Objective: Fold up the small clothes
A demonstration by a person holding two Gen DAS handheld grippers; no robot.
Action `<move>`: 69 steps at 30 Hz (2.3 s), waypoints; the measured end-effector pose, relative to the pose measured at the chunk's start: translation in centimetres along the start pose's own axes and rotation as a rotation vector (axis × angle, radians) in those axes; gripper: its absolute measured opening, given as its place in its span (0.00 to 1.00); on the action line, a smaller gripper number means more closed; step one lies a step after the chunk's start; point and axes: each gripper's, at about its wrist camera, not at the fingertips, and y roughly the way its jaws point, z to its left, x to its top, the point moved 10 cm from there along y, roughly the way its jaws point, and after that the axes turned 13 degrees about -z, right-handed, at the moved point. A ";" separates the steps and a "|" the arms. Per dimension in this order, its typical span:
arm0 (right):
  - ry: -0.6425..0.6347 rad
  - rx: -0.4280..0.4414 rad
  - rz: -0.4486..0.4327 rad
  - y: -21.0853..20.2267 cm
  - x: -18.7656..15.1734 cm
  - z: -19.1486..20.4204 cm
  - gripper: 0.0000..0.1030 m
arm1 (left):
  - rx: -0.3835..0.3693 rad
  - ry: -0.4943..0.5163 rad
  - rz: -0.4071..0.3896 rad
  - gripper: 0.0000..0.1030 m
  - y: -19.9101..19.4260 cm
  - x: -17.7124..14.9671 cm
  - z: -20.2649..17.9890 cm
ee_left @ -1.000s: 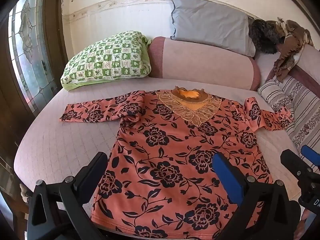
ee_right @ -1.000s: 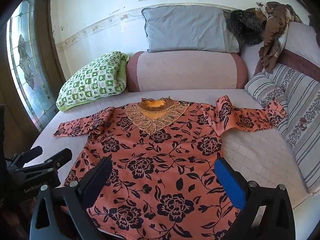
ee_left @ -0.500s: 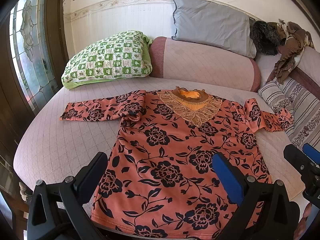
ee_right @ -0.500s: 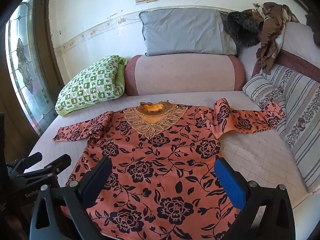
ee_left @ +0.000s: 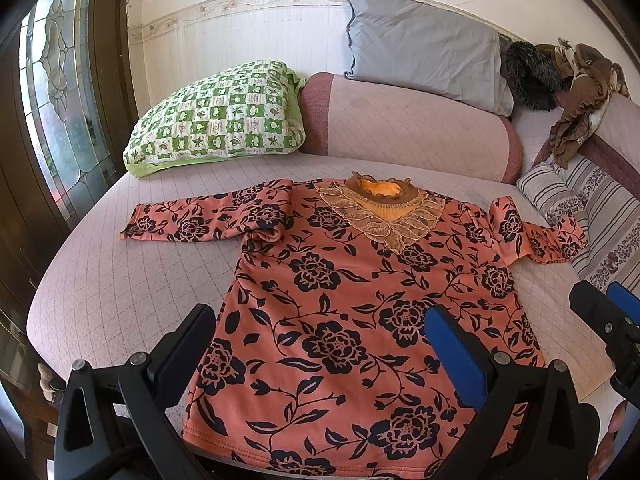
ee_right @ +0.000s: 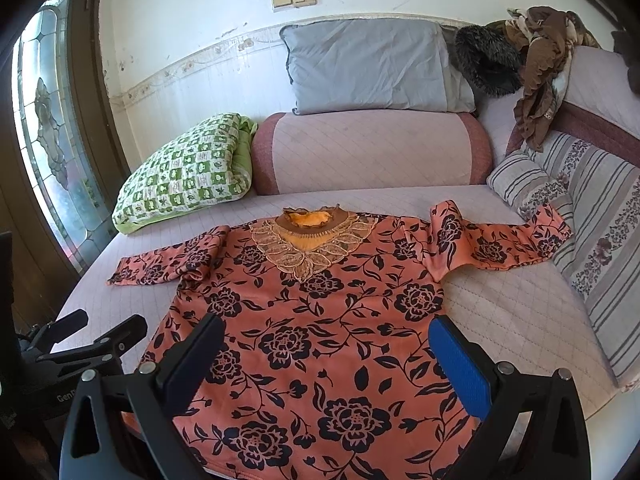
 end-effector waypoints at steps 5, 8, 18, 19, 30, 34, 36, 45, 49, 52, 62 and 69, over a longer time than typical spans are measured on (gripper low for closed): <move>0.000 -0.004 -0.001 0.0 0.0 -0.1 1.00 | 0.000 0.000 0.002 1.00 0.0 0.0 0.0; -0.001 -0.002 0.002 0.0 0.0 0.0 1.00 | 0.002 -0.001 0.001 1.00 0.0 -0.1 0.0; -0.004 -0.001 0.000 0.0 0.2 0.0 1.00 | 0.002 0.000 0.001 1.00 0.0 -0.1 0.0; -0.005 -0.001 -0.001 -0.1 0.2 0.1 1.00 | 0.002 -0.001 0.001 1.00 0.0 -0.1 0.0; -0.007 0.002 0.000 0.1 0.3 0.4 1.00 | 0.003 -0.001 0.003 1.00 0.1 0.0 0.0; -0.007 0.002 0.000 0.2 0.3 0.4 1.00 | 0.001 -0.002 0.003 1.00 0.0 -0.1 0.0; -0.007 0.002 0.000 0.2 0.3 0.4 1.00 | 0.001 -0.002 0.004 1.00 0.1 -0.1 0.0; -0.009 -0.001 -0.003 0.2 0.3 0.4 1.00 | 0.003 -0.004 0.004 1.00 0.2 -0.2 0.0; -0.010 -0.001 -0.004 0.2 0.3 0.4 1.00 | 0.001 -0.006 0.003 1.00 0.2 -0.2 -0.1; -0.009 -0.002 -0.006 0.1 0.4 0.4 1.00 | 0.001 -0.007 -0.001 1.00 0.0 0.0 0.1; -0.013 -0.005 -0.015 0.0 0.6 0.4 1.00 | 0.000 -0.010 0.000 1.00 -0.2 0.2 0.3; -0.013 -0.004 -0.015 0.0 0.8 0.4 1.00 | -0.001 -0.013 0.004 1.00 -0.2 0.3 0.4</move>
